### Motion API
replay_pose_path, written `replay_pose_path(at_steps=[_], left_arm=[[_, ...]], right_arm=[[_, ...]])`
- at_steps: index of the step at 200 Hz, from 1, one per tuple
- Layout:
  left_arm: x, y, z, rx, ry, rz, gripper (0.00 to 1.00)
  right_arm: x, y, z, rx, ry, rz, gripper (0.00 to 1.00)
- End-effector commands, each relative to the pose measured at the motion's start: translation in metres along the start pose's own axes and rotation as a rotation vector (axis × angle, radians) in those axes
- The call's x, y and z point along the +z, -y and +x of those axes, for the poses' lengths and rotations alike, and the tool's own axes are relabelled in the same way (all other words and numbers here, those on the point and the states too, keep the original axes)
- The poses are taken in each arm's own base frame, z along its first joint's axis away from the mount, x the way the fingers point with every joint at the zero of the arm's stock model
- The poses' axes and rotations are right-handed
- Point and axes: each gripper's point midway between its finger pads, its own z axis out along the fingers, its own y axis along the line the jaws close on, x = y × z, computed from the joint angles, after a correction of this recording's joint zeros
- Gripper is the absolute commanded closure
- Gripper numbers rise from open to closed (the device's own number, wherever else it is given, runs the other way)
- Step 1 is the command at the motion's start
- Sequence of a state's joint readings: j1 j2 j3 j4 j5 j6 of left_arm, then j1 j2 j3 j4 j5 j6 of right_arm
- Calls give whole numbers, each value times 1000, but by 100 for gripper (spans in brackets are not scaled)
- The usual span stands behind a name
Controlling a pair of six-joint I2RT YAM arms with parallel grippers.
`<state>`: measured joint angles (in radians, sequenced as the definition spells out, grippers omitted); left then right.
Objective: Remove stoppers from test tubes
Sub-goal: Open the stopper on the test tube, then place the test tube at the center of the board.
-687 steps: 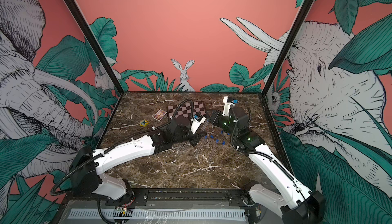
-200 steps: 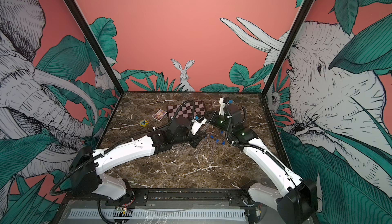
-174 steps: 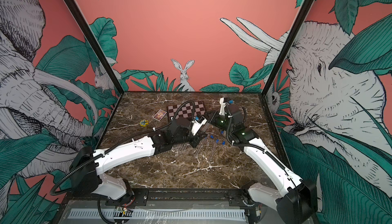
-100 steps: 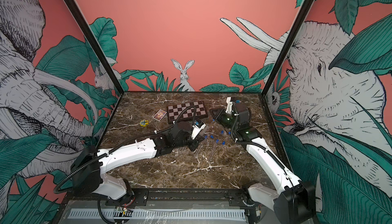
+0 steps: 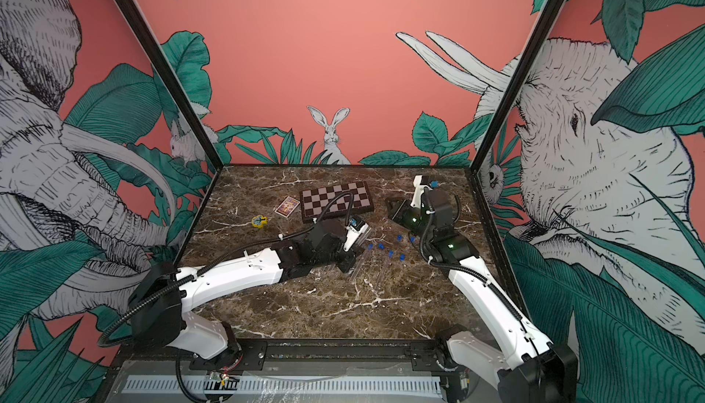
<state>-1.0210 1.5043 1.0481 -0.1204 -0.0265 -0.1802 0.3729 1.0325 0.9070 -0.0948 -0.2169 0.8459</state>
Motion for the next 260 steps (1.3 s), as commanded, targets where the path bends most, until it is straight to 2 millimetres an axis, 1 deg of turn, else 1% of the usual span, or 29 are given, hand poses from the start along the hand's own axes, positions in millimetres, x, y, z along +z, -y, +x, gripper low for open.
replay_pose_path(at_steps=[1,21,47,78,102,126,150,194,232,246,260], left_arm=[[7,-22,9,-95,-39,-66,100],[18,-39,25,-144,-88,-102,100],[34,-59,41,-146,-170,-143,100],[58,-68,58,-141,-252,-153,100],[73,-74,72,-153,-307,-176,100],[82,-79,82,-168,-356,-199,100],[87,-84,89,-184,-383,-232,100],[93,-91,95,-173,-403,-307,100],[100,-89,105,-140,-430,-346,89],[102,-89,110,-148,-441,-349,87],[102,-89,115,-153,-448,-353,84]], right_arm=[[-6,40,5,-123,54,160,100],[-5,61,18,-129,54,201,100],[-3,82,31,-117,53,243,100],[3,113,45,-133,38,334,100],[12,127,58,-114,-2,351,100],[14,127,61,-96,0,333,100],[12,123,58,-104,8,325,100],[7,120,55,-110,20,326,100],[7,119,53,-109,23,325,100],[7,117,51,-109,28,321,100],[7,116,50,-111,29,321,100]])
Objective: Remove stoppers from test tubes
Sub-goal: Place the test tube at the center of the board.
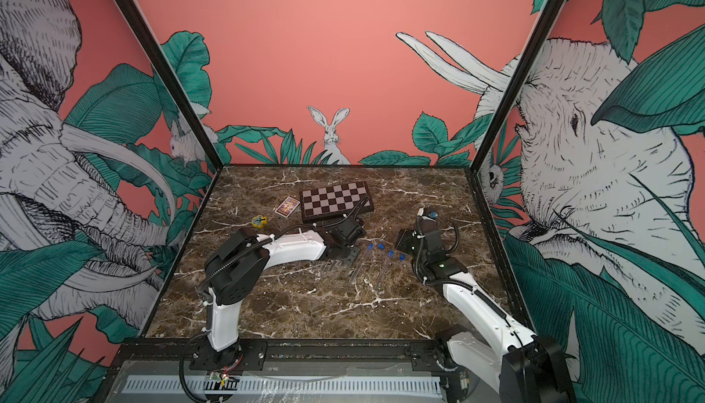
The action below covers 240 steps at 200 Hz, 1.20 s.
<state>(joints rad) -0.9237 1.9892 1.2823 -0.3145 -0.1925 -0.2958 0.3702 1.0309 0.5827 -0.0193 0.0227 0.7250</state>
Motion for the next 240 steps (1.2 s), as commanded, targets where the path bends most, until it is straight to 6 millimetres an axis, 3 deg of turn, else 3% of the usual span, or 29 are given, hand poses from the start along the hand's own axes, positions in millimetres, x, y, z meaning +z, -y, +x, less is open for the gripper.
replay_pose_path(at_steps=[1,48,90,142,181,240], left_arm=[[7,-4,16,-13,-53,-40,84],[9,-6,22,-23,-60,-51,76],[11,-6,26,-20,-70,-53,75],[3,-6,19,-19,-42,-44,67],[-23,-1,-6,7,50,-10,63],[-80,4,-38,41,213,45,59]], right_arm=[[-6,-9,-20,2,61,-21,100],[-6,-8,-21,7,62,-16,100],[-5,-10,-22,13,62,-22,100],[-4,-11,-22,4,60,-20,100],[-2,-11,-22,-4,52,-16,100],[8,-8,-24,-16,43,9,100]])
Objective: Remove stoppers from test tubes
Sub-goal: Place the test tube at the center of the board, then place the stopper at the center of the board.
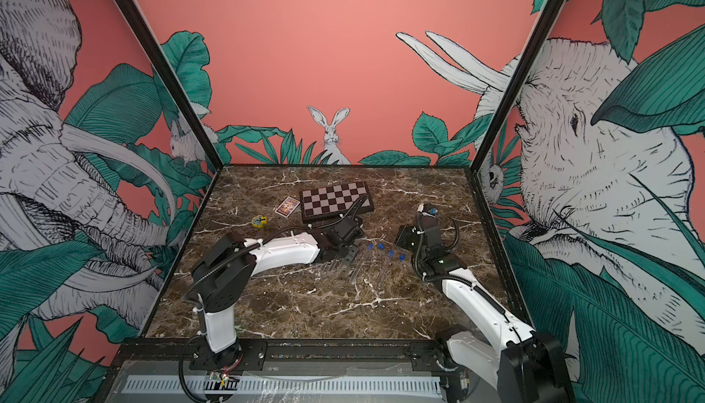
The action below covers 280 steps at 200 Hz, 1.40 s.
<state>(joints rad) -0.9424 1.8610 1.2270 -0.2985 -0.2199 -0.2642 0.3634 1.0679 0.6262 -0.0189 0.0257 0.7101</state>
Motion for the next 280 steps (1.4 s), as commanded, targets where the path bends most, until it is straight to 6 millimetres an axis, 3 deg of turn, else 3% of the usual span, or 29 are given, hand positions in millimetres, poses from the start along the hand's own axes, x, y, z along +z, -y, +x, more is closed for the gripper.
replay_pose_path(at_steps=[1,52,127,171,219,280], left_arm=[[-41,3,-29,10,126,41,59],[-95,-5,-43,0,245,68,58],[-150,-27,-34,-39,335,48,58],[-160,-36,-23,-51,345,30,57],[-159,-39,-17,-54,339,20,57],[-157,-38,-18,-48,333,21,57]], right_arm=[[5,-3,-13,-5,32,6,100],[40,7,-9,-24,-12,55,100],[130,29,28,23,-143,131,100],[155,32,36,27,-185,152,100],[165,43,45,4,-208,194,100],[165,50,52,-6,-217,214,84]])
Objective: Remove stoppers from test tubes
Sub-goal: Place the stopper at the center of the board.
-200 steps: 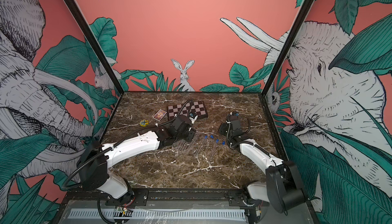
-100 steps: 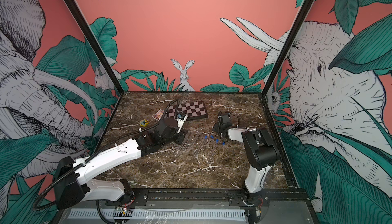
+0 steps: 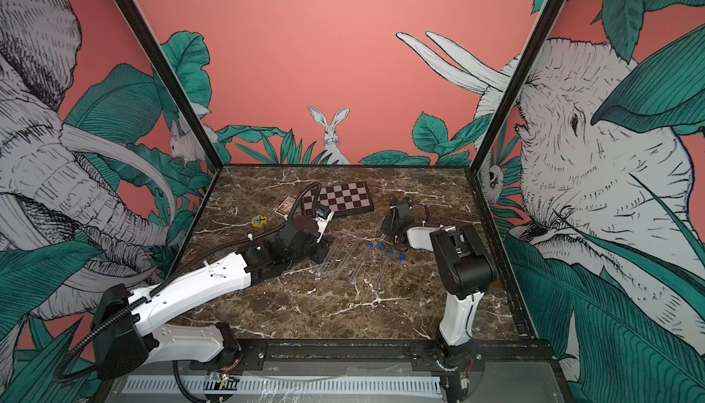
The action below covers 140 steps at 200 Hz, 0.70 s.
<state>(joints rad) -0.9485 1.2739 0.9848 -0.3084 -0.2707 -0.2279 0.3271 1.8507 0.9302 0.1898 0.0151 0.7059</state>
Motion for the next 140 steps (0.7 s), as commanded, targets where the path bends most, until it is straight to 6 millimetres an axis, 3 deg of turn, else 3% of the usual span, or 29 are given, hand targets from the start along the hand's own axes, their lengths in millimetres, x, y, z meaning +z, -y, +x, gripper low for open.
replay_pose_path(at_steps=[1,97,140], left_arm=[[-5,-1,0,-6,5,-5,57],[-4,0,1,-10,1,1,56],[-4,1,0,-12,2,5,56]], right_arm=[[5,11,5,-5,-8,41,84],[1,4,2,-1,-2,12,77],[-12,-14,-18,-17,43,-52,72]])
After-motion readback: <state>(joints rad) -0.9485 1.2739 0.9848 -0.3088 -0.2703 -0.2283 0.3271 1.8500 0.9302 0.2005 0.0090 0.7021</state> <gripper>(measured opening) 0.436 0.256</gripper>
